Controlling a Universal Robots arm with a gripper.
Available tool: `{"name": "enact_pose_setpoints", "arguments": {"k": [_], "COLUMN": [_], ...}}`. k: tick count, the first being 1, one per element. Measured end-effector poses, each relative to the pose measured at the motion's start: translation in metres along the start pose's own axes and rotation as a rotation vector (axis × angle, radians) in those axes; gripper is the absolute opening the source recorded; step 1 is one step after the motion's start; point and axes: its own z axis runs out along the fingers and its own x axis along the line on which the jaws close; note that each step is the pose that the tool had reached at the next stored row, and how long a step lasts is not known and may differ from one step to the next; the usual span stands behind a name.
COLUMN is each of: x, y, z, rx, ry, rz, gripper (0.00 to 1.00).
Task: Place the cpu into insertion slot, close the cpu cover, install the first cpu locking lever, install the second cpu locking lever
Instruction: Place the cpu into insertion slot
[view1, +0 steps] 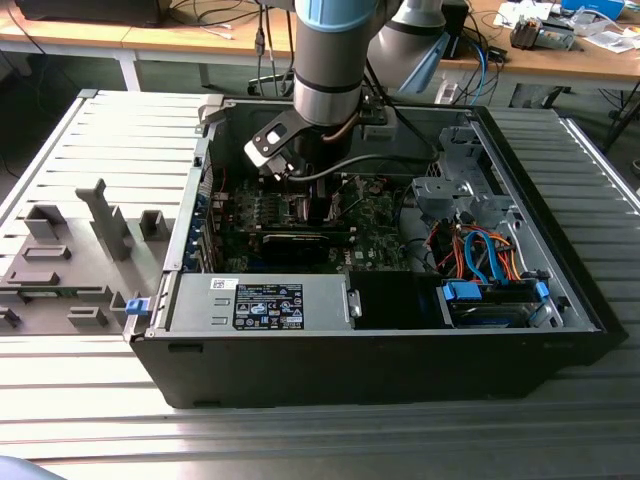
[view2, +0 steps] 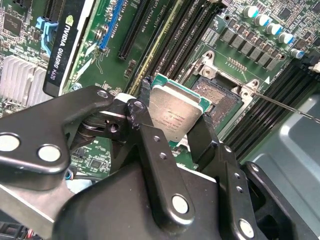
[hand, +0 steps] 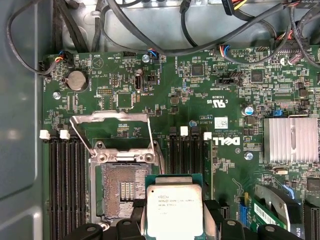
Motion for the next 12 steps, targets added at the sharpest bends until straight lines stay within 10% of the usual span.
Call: {"name": "enact_pose_setpoints", "arguments": {"k": [12], "x": [0.0001], "y": [0.0000], "z": [0.0021], "rx": [0.0000], "ry": [0.0000], "rz": [0.000], "gripper": [0.54]}}
